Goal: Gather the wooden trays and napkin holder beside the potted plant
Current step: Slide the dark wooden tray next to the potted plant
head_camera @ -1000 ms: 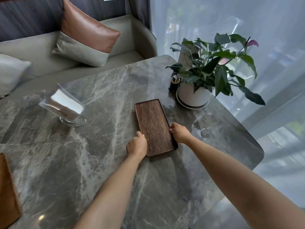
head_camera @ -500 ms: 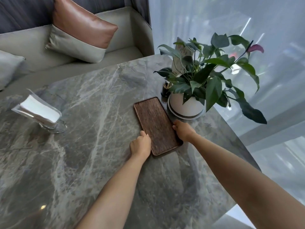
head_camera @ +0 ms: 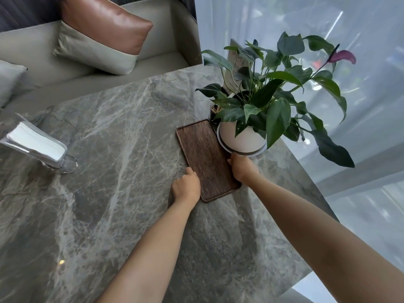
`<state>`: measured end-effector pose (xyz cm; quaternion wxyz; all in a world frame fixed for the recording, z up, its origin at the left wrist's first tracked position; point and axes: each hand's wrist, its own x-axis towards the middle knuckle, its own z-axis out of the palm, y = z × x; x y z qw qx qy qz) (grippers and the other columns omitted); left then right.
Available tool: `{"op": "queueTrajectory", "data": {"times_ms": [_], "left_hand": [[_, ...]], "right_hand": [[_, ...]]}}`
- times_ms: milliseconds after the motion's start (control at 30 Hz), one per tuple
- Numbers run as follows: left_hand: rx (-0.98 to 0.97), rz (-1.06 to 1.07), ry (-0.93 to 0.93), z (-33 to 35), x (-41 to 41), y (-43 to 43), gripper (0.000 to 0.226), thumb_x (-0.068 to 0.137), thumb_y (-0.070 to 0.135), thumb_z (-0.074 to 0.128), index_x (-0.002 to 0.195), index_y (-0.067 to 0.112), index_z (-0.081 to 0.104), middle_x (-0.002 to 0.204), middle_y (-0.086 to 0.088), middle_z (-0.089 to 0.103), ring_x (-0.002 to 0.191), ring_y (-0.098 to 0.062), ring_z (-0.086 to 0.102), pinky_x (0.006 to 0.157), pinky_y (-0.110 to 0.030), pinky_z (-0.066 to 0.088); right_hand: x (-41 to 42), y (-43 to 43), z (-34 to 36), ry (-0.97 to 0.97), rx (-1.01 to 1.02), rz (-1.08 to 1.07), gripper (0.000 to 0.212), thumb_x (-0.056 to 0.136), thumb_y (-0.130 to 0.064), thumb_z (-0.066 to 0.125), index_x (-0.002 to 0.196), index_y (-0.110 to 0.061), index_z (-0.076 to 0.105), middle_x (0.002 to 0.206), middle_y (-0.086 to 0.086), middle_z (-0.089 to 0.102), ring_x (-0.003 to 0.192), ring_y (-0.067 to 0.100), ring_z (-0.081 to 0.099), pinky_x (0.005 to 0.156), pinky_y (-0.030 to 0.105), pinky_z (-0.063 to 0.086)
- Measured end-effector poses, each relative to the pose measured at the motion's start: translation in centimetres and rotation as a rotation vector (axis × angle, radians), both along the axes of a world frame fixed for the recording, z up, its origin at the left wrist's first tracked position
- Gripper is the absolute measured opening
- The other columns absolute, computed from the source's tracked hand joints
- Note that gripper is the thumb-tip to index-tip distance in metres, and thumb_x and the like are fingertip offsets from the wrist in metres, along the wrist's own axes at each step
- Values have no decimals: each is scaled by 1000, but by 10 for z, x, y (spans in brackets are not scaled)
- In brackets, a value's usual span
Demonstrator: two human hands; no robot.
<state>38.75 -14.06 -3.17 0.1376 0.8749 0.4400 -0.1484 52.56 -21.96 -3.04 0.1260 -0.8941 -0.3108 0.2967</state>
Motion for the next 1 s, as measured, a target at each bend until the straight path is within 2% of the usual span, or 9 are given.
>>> {"op": "queueTrajectory", "data": {"times_ms": [200,333,500,700,767,900,1000], "left_hand": [[-32,-14,31,4,2,2,32,104,19,21,124,2,39,122,-21,62,112,-37,60,89,-43,46],[-28,-47,57,7,2,0,32,104,20,22,124,2,40,123,-21,62,113,-37,60,91,-42,45],[-43,-71,61,8,-1,-2,34,104,23,21,123,3,41,124,-21,61,114,-38,58,92,-42,44],[-17,-73,-10,14,-13,1,38,104,29,23,122,3,44,122,-21,62,113,-37,59,90,-42,45],[52,-70,-55,19,-19,8,38,103,30,27,122,3,46,124,-19,60,115,-36,57,90,-42,45],[171,-56,-134,36,-37,30,39,101,32,32,126,5,46,131,-16,51,123,-32,45,98,-42,39],[208,-34,-161,50,-56,49,50,101,35,30,142,6,31,149,-16,33,137,-30,30,112,-43,27]], "right_hand": [[-5,3,5,-101,-41,39,29,99,-14,28,120,-5,46,117,22,58,106,38,56,80,43,46],[-7,4,5,-166,-87,46,30,98,-10,27,122,-5,45,115,21,59,104,37,58,71,38,40],[-13,2,11,-237,-101,30,25,96,-4,31,116,-1,45,115,23,59,104,38,58,68,39,38],[-22,1,27,-240,-27,16,27,100,-17,31,121,-1,38,118,25,55,104,41,57,66,42,38],[-27,3,35,-238,-3,-6,36,100,-25,31,126,0,35,126,25,49,112,42,52,70,46,41],[-39,10,52,-305,15,34,46,99,-32,30,132,0,31,141,22,34,125,40,39,90,50,42],[-56,22,66,-340,42,64,56,99,-37,27,144,-5,16,150,21,24,136,40,28,104,49,34]]}}
